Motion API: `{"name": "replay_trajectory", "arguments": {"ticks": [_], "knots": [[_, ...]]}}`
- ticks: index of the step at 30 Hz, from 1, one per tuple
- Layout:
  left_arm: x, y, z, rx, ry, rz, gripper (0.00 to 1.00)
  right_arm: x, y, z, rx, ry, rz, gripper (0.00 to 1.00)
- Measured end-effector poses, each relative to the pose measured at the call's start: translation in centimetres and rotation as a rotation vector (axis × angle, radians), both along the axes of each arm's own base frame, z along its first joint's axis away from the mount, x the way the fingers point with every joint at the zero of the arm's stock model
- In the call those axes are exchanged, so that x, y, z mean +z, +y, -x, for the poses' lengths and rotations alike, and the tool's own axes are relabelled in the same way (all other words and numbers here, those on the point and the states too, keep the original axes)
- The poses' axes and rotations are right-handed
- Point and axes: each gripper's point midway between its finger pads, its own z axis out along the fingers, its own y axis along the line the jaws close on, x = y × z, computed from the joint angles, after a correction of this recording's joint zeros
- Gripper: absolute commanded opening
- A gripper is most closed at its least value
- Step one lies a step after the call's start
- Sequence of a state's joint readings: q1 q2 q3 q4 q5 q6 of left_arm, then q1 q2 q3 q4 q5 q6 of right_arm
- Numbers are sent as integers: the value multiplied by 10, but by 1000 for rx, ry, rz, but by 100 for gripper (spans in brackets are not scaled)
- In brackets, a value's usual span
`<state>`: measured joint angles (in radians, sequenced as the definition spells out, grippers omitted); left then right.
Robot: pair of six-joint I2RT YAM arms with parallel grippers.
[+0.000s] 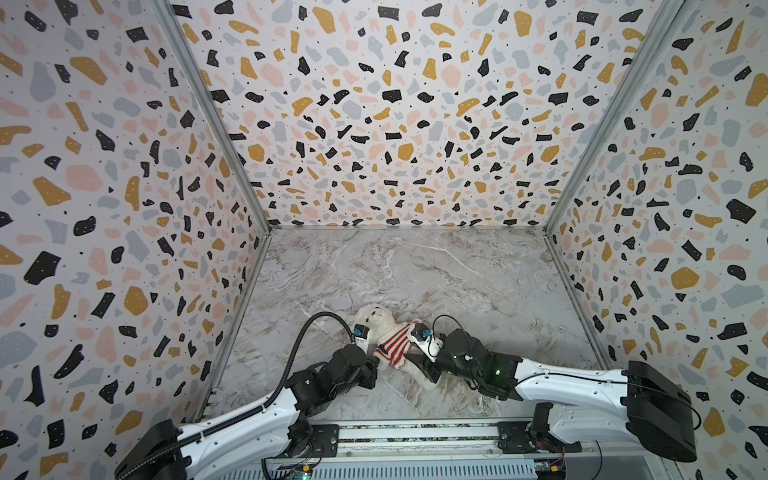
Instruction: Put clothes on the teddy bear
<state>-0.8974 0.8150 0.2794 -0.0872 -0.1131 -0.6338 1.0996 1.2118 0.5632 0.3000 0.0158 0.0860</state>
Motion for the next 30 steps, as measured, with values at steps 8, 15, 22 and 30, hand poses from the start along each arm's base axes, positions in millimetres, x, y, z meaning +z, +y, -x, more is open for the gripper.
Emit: {"name": "replay_trajectory", "arguments": {"ticks": [8,15,22,30], "knots": [[2,-1,-1,-12,-14,-2,0,3,9,-39,-60,6,7,38],[2,-1,-1,-10,-19,-3,0,-38,13,-38,-38,66,98,41],[12,1,-4,18,-43,28,15,-42,12,-36,-32,73,98,36],[20,14,-5,73,-46,8,43,-46,12,-27,-18,95,88,36]]}}
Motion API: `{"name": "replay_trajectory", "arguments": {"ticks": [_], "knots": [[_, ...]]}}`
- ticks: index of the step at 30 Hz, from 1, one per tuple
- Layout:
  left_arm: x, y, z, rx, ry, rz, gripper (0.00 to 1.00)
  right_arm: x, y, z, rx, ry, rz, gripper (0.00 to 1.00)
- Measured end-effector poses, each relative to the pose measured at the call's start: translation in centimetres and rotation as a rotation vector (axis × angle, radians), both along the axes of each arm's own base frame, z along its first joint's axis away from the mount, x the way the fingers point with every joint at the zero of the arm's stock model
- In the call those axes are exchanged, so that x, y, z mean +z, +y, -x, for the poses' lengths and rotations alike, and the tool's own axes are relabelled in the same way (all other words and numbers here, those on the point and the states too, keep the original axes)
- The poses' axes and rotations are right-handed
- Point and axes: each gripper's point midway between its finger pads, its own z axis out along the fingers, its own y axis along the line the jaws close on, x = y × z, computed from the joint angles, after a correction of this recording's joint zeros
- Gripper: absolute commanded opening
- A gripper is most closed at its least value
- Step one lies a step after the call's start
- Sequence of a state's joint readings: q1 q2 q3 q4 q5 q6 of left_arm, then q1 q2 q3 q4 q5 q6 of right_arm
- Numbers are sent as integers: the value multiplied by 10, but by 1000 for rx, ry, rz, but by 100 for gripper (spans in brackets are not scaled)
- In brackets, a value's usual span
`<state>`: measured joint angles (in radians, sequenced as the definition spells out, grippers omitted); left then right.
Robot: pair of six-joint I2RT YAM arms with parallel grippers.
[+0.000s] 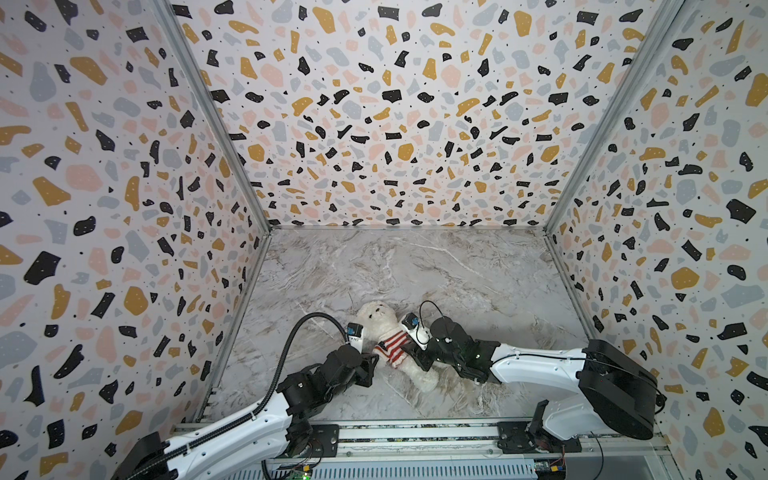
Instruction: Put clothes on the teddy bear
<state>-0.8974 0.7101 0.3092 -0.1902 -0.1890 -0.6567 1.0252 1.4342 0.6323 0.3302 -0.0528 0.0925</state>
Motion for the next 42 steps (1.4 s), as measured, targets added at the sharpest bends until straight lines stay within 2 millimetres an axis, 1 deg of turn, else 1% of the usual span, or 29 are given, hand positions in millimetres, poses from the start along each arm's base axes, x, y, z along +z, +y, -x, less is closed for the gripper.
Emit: {"name": "replay_trajectory", "arguments": {"ticks": [2,6,8,9,11,14,18,23,25,28,30,33,38,40,42], "knots": [[14,2,-3,23,-19,16,47,1,1,4,5,3,-6,35],[54,-5,-12,41,-83,96,50,1,4,10,15,12,-19,35],[64,-11,-15,35,-96,124,50,2,5,11,16,17,-26,35],[65,-16,-16,28,-93,134,50,2,5,11,14,18,-29,35],[60,-25,-18,10,-72,141,50,1,2,12,7,22,-34,35],[47,-41,-19,-21,-34,137,50,4,-7,10,-12,26,-54,36],[32,-60,-13,-75,-4,113,48,14,-24,3,-56,21,-78,36],[16,-71,-12,-94,23,87,43,37,-46,-15,-133,-5,-113,36],[11,-72,-12,-92,34,80,42,40,-57,-26,-174,-9,-121,36],[8,-71,-12,-89,37,77,40,35,-72,-38,-226,-2,-108,36],[7,-70,-12,-87,37,74,38,29,-76,-40,-238,9,-91,36],[6,-66,-12,-77,32,66,37,17,-75,-40,-237,30,-66,35],[1,-56,-12,-49,21,45,37,-9,-74,-37,-224,86,-12,33],[-3,-51,-12,-38,19,32,37,-13,-71,-32,-213,92,-1,33],[-6,-48,-13,-28,20,21,37,-14,-64,-23,-184,93,5,33]]}}
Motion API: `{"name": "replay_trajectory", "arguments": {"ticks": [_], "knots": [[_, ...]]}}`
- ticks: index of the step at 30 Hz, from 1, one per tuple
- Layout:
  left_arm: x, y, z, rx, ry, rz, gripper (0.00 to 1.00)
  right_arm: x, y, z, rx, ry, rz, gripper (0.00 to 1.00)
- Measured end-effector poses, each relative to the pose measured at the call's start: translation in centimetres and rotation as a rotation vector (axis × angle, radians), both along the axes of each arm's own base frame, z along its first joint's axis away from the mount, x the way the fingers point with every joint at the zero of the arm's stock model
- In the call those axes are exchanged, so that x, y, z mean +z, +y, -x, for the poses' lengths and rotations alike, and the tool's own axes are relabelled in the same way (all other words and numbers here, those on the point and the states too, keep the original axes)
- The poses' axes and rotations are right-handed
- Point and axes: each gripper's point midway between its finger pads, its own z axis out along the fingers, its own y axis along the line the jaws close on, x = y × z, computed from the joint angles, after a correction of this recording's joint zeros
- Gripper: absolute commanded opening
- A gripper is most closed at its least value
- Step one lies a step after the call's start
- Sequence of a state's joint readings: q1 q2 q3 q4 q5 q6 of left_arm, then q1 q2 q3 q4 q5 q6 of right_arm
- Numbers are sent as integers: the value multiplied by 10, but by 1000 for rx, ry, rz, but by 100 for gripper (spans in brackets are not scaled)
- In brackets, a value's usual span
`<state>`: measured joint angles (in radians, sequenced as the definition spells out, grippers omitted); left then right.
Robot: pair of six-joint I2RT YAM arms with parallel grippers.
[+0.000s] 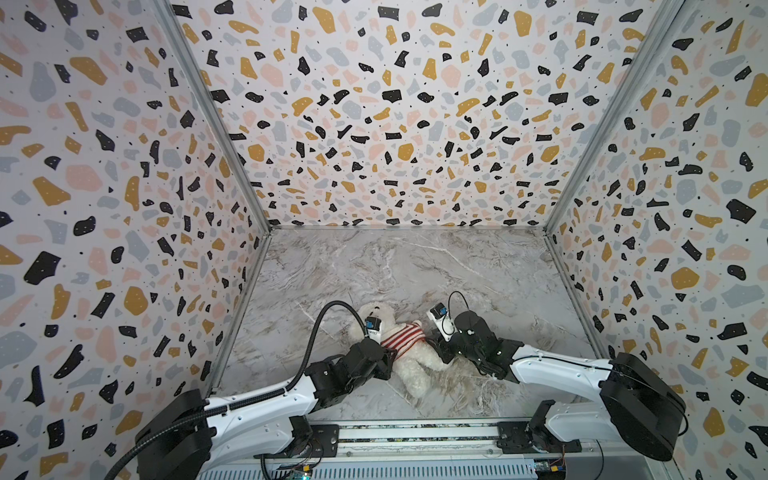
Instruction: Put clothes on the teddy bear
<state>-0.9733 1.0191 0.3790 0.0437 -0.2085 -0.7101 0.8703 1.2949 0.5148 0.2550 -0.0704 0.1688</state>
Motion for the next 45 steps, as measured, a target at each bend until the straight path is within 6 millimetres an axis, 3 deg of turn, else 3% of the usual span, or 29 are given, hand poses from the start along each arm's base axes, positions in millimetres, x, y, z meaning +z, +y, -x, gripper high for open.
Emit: {"name": "replay_trajectory", "arguments": {"ticks": [10,15,20,24,28,31,38,45], "knots": [[-4,20,-18,80,-14,-28,38,-4,37,58,130,49,-42,30],[-5,29,-25,106,-28,-51,41,8,48,69,149,54,-107,29],[-3,34,-28,104,-45,-96,46,34,33,65,106,11,-180,32],[16,29,-33,94,-77,-94,50,49,7,45,13,-20,-235,36],[41,17,-31,65,-111,-40,49,31,-34,21,-121,0,-239,34],[57,0,-20,15,-119,17,47,14,-55,14,-185,27,-214,33],[57,-31,11,-44,-12,139,51,4,-57,20,-166,62,-219,32],[36,-41,13,-30,58,108,48,-16,-51,26,-130,115,-201,29]]}}
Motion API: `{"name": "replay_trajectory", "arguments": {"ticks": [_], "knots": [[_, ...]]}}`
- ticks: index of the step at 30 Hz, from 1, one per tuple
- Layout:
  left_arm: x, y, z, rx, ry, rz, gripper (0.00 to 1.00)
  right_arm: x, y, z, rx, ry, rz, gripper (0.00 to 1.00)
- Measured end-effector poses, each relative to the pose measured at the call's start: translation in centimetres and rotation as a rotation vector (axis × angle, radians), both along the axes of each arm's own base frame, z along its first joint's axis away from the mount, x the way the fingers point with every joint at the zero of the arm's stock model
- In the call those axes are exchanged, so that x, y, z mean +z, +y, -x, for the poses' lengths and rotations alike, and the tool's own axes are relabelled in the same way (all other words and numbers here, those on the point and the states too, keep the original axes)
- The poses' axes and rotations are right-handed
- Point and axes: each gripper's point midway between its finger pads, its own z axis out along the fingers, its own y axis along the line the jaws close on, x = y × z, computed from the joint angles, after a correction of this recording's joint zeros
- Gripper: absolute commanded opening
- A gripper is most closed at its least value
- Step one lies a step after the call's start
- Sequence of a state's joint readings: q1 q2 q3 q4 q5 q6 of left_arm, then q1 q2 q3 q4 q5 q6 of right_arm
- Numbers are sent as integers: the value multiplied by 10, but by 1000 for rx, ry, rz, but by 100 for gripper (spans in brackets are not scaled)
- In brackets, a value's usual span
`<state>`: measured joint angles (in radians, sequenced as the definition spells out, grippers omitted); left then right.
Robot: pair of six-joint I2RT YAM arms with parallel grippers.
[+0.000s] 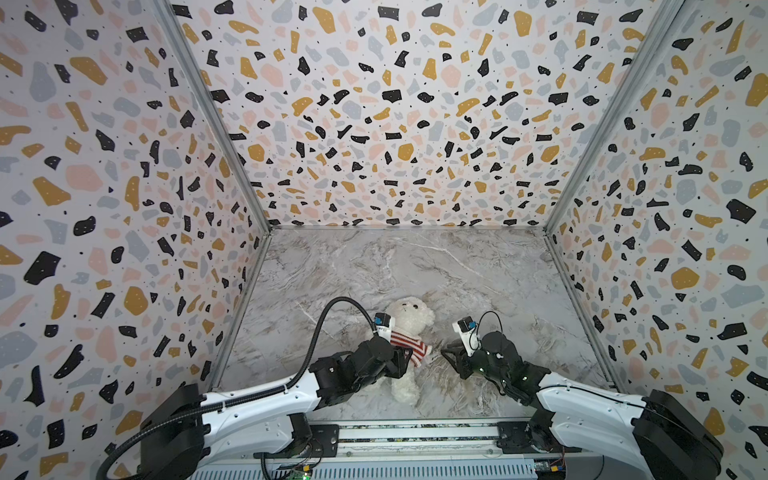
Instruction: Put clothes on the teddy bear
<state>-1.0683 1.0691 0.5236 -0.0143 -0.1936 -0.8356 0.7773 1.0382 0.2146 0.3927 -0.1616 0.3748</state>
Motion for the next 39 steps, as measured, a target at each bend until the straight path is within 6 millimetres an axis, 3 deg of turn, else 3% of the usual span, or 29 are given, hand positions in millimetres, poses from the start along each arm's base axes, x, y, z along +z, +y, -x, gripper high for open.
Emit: {"name": "replay_trajectory", "arguments": {"ticks": [8,20,33,39], "knots": [[8,-19,-18,-3,-30,-48,35,-7,10,2,34,7,1,22],[-27,19,-42,70,1,-101,19,3,36,-4,82,-29,-12,7],[-34,27,-48,69,-10,-94,15,17,64,-6,149,-62,-37,7],[-38,30,-50,69,-9,-87,14,17,69,1,170,-56,-41,16]]}}
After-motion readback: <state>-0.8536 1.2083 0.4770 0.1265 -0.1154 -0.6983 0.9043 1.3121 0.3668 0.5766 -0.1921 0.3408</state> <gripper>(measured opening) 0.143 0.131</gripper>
